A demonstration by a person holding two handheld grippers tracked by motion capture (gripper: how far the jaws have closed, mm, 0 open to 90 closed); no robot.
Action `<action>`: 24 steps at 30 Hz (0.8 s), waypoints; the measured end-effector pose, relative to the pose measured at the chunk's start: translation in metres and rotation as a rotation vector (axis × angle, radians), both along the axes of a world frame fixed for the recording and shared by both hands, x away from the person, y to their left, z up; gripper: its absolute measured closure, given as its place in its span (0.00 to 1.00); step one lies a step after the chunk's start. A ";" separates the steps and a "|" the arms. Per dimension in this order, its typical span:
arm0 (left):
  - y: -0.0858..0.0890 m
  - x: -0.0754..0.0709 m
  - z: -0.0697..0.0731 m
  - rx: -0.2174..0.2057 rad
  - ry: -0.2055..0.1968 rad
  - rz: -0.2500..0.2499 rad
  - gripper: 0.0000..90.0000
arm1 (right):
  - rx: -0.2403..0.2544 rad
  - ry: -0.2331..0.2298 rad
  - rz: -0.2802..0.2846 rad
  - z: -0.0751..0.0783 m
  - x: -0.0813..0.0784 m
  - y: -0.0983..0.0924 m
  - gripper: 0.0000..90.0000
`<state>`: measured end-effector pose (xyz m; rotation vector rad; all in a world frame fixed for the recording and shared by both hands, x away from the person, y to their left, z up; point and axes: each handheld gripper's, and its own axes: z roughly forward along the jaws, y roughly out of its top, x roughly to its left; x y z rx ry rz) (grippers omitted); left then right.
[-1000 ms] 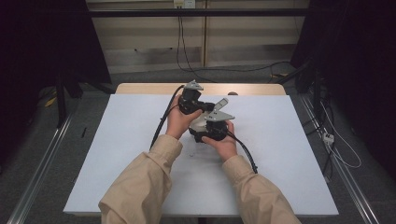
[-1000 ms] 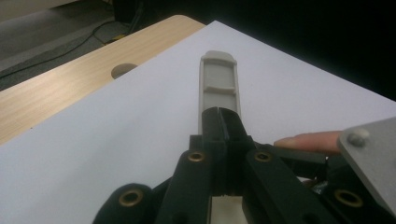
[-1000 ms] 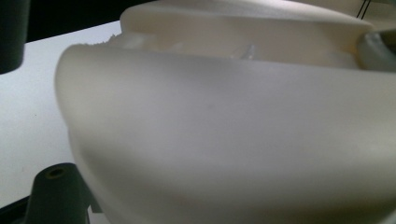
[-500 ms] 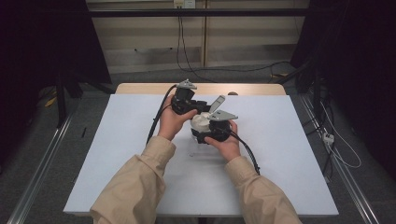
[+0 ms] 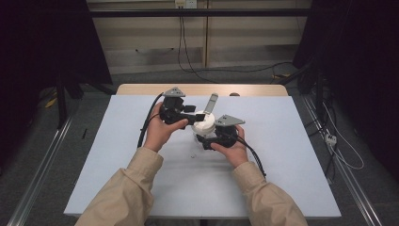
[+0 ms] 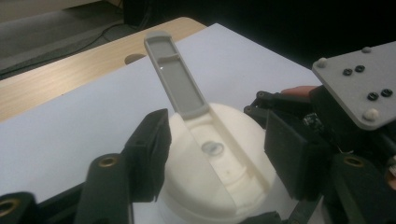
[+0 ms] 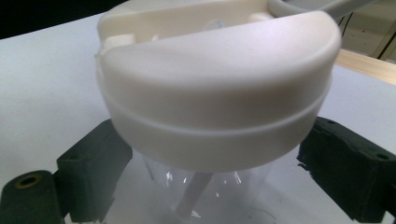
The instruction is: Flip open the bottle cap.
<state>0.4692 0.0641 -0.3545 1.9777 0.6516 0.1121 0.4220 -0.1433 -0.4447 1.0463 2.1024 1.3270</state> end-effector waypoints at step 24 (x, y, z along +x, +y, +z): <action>0.058 -0.051 -0.029 0.023 -0.005 0.010 0.22 | -0.041 0.021 0.045 0.008 -0.046 -0.029 0.09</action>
